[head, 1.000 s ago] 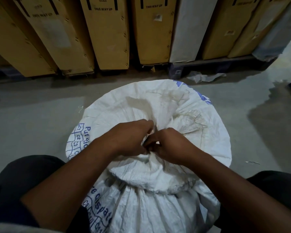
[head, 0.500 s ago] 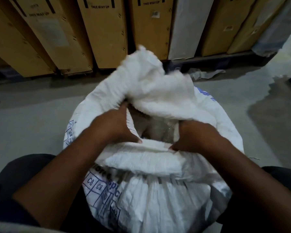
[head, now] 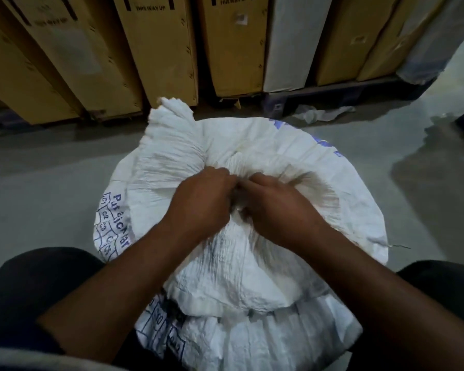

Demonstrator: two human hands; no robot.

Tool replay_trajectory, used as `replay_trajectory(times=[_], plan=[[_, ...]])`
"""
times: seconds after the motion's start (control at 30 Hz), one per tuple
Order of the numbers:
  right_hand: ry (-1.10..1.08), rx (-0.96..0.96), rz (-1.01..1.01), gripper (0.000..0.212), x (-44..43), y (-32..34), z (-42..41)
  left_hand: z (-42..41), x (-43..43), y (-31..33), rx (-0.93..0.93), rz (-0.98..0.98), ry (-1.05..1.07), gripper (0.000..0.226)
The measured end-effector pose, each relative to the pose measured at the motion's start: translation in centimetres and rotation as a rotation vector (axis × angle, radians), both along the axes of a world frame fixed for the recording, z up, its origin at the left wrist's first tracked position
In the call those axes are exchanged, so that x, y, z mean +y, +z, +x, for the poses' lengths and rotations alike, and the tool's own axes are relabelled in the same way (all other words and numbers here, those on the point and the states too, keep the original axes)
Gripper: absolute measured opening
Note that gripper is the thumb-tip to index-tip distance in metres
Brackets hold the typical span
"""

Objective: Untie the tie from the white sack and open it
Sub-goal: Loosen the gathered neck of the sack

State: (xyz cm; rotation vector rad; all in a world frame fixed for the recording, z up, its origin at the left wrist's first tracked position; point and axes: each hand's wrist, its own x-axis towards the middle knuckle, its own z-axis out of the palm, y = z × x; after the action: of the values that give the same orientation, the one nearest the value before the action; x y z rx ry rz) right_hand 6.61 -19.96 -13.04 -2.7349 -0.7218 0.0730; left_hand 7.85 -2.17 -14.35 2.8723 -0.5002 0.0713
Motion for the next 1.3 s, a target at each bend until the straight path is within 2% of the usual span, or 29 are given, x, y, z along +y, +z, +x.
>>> replay_trajectory(times=[0.03, 0.1, 0.17, 0.23, 0.4, 0.5, 0.57, 0.63, 0.73, 0.8, 0.87, 0.97, 1.03, 1.1, 1.13, 1.2, 1.3], plan=[[-0.003, 0.018, -0.022, 0.055, 0.0, -0.6, 0.1, 0.1, 0.1, -0.3, 0.081, 0.032, -0.065, 0.057], [-0.039, 0.131, -0.137, 0.099, -0.6, -1.9, 0.2, 0.0, 0.7, -0.9, 0.322, 0.162, -0.126, 0.111], [-0.08, 0.218, -0.213, 0.134, -1.6, -3.2, 0.7, -0.6, 1.3, -1.4, 0.518, 0.333, -0.13, 0.138], [-0.121, 0.244, -0.21, 0.149, -2.4, -4.3, 1.3, -1.7, 1.3, -1.4, 0.649, 0.457, -0.115, 0.14], [-0.287, 0.239, -0.217, 0.159, -4.5, -5.0, 2.9, -5.7, 0.1, 0.5, 0.811, 0.674, -0.098, 0.111], [-0.413, 0.213, -0.182, 0.161, -6.7, -4.4, 4.0, -7.3, -0.6, 1.7, 0.901, 0.781, -0.129, 0.119], [-0.521, 0.18, -0.151, 0.162, -8.3, -3.7, 4.9, -7.6, -0.8, 2.4, 0.935, 0.799, -0.121, 0.116], [-0.625, 0.118, -0.108, 0.159, -10.0, -3.0, 5.6, -7.2, -0.9, 3.1, 0.97, 0.82, -0.153, 0.113], [-0.691, 0.026, -0.097, 0.143, -12.1, -2.1, 5.9, -6.3, -0.7, 3.4, 1.018, 0.831, -0.229, 0.104], [-0.655, 0.079, -0.136, 0.13, -11.8, -1.6, 5.4, -6.0, 0.0, 2.8, 0.972, 0.755, -0.183, 0.119], [-0.571, 0.179, -0.209, 0.107, -10.0, -1.0, 4.3, -5.8, 0.9, 2.1, 0.861, 0.587, -0.157, 0.125], [-0.336, 0.121, -0.223, 0.06, -6.7, -0.2, 2.1, -3.9, 1.8, 2.2, 0.801, 0.187, -0.14, 0.095], [-0.15, 0.126, -0.067, 0.052, -4.5, 0.6, 0.6, -2.2, 2.3, 2.5, 0.751, -0.019, -0.14, 0.067], [0.024, 0.272, 0.078, 0.051, -2.9, 1.1, -0.5, -0.9, 2.5, 2.0, 0.679, -0.234, -0.06, 0.051], [0.093, 0.354, 0.081, 0.047, -2.5, 1.1, -1.0, -0.3, 2.7, 1.7, 0.664, -0.341, 0.006, 0.055], [0.179, 0.481, -0.031, 0.042, -2.5, 0.8, -1.4, 0.7, 3.2, 1.2, 0.642, -0.44, 0.131, 0.081], [0.199, 0.591, -0.173, 0.035, -3.5, 0.7, -1.4, 2.8, 4.4, 0.5, 0.41, -0.362, 0.302, 0.111]])
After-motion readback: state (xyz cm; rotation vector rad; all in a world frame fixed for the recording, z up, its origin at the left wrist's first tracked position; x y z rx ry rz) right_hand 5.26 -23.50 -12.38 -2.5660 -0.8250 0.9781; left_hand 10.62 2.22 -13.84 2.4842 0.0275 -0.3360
